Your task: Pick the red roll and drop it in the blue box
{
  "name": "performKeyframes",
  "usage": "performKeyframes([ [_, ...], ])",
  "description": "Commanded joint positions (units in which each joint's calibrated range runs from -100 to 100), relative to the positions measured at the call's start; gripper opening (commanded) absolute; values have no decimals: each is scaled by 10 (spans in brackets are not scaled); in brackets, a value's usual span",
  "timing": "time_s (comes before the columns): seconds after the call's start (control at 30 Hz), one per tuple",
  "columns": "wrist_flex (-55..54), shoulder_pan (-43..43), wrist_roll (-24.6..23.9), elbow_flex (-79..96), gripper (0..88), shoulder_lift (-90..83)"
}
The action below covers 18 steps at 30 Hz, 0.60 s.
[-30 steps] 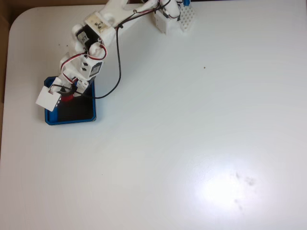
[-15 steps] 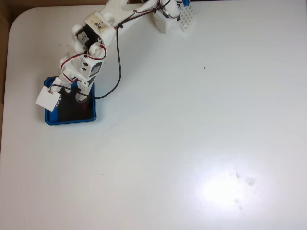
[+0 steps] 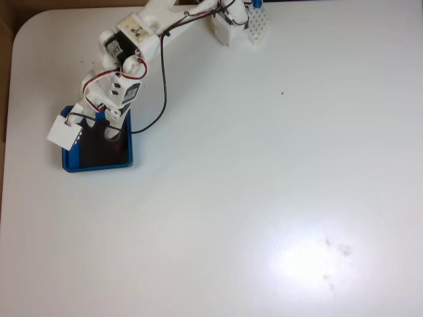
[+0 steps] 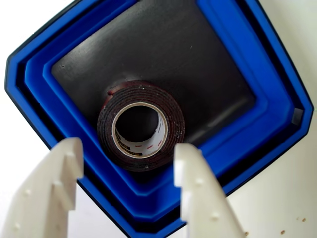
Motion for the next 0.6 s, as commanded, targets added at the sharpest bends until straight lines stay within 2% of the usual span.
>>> performKeyframes([
  [0.0, -9, 3, -3, -39, 132, -57],
  [0.2, -16, 7, -4, 7, 38, -123],
  [0.37, -28, 7, -4, 124, 20, -192],
  [0.57, -161, 5, -5, 367, 20, -365],
])
